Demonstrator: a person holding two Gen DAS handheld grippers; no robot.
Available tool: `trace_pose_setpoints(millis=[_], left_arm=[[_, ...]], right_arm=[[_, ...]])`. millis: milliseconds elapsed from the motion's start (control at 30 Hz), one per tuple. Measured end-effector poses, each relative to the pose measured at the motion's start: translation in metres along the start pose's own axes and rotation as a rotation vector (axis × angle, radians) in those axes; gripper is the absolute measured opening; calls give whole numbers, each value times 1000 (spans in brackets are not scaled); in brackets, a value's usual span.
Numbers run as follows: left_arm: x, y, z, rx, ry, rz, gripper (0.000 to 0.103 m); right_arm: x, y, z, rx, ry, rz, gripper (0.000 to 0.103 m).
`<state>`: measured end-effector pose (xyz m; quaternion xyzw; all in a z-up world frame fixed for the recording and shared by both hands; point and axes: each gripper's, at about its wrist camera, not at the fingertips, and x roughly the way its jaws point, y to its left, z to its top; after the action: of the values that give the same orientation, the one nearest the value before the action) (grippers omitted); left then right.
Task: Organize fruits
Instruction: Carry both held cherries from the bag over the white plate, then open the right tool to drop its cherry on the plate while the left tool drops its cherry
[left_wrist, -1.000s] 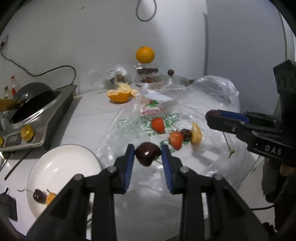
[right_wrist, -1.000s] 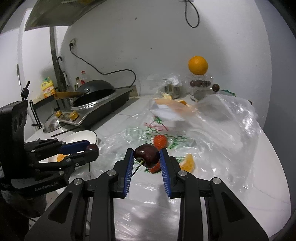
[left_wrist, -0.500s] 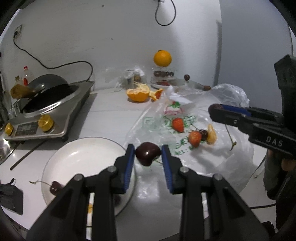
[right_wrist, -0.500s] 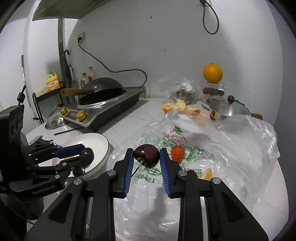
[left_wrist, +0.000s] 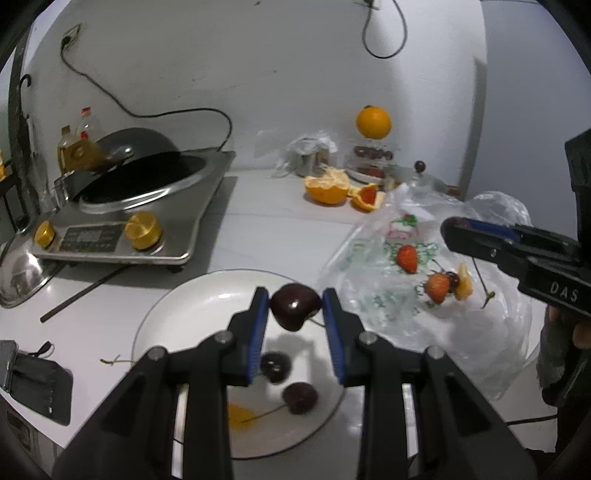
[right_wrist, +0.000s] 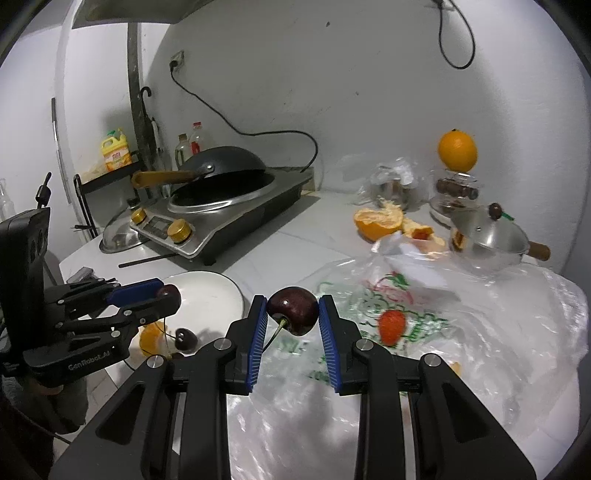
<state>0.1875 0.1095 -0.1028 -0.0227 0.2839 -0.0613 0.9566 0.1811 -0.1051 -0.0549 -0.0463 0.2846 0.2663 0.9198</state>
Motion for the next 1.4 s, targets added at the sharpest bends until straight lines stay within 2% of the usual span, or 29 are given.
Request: trace_pose_setpoints(millis=[467, 733, 1000, 1133, 1300, 1367, 1400], left_arm=[[21, 49, -9, -38, 48, -30, 31], [42, 60, -18, -54, 104, -46, 31], [48, 63, -24, -59, 139, -53, 32], [39, 63, -20, -72, 129, -56, 53], [25, 63, -17, -65, 110, -37, 53], [20, 62, -15, -68, 103, -23, 53], [18, 62, -14, -70, 99, -17, 54]], right_arm=[[53, 46, 6, -19, 73, 71, 30], [83, 67, -10, -33, 151, 112, 30], [102, 73, -24, -35, 212, 101, 30], [104, 72, -26, -30, 223, 99, 30], [104, 71, -29, -32, 232, 101, 31], [101, 71, -28, -37, 229, 110, 35], [99, 71, -28, -38, 225, 116, 40]])
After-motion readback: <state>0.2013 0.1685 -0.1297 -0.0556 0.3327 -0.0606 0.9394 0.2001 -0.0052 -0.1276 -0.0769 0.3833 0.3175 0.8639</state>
